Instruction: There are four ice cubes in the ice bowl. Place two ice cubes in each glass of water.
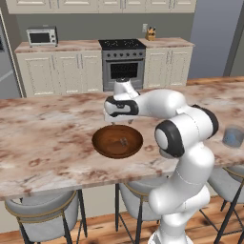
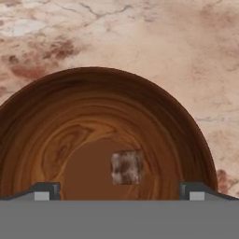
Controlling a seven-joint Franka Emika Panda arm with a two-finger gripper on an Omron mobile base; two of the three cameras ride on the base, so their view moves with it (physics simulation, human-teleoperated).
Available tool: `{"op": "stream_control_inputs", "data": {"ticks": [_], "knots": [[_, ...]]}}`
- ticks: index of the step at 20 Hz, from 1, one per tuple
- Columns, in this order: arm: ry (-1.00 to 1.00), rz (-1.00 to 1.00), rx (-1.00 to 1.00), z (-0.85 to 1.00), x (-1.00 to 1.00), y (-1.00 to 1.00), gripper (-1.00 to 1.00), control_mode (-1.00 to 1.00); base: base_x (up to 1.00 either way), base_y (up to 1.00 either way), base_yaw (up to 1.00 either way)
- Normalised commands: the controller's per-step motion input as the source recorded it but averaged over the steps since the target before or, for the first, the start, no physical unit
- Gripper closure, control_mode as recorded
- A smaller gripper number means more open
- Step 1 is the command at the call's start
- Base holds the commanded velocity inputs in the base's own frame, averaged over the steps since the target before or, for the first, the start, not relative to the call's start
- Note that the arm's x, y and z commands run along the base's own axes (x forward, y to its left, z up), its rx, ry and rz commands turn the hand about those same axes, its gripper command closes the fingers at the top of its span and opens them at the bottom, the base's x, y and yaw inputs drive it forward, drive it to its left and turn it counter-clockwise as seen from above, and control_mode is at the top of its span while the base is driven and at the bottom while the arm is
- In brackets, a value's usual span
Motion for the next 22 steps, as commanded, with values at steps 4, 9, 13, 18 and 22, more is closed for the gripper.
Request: {"op": "stream_control_inputs", "data": {"ticks": [4, 9, 13, 18, 22], "knots": [[0.0, 0.0, 0.0, -0.19, 0.02, 0.0, -1.0, -1.0, 0.0, 0.0, 0.0], [0.0, 0.0, -0.01, -0.21, 0.06, 0.0, -1.0, -1.0, 0.0, 0.0, 0.0], [0.0, 0.0, -0.01, -0.17, 0.17, 0.0, -1.0, -1.0, 0.0, 0.0, 0.0], [0.0, 0.0, -0.01, -0.21, 0.06, 0.0, -1.0, -1.0, 0.0, 0.0, 0.0], [0.0, 0.0, -0.02, -0.28, 0.0, 0.0, -1.0, -1.0, 0.0, 0.0, 0.0]]}}
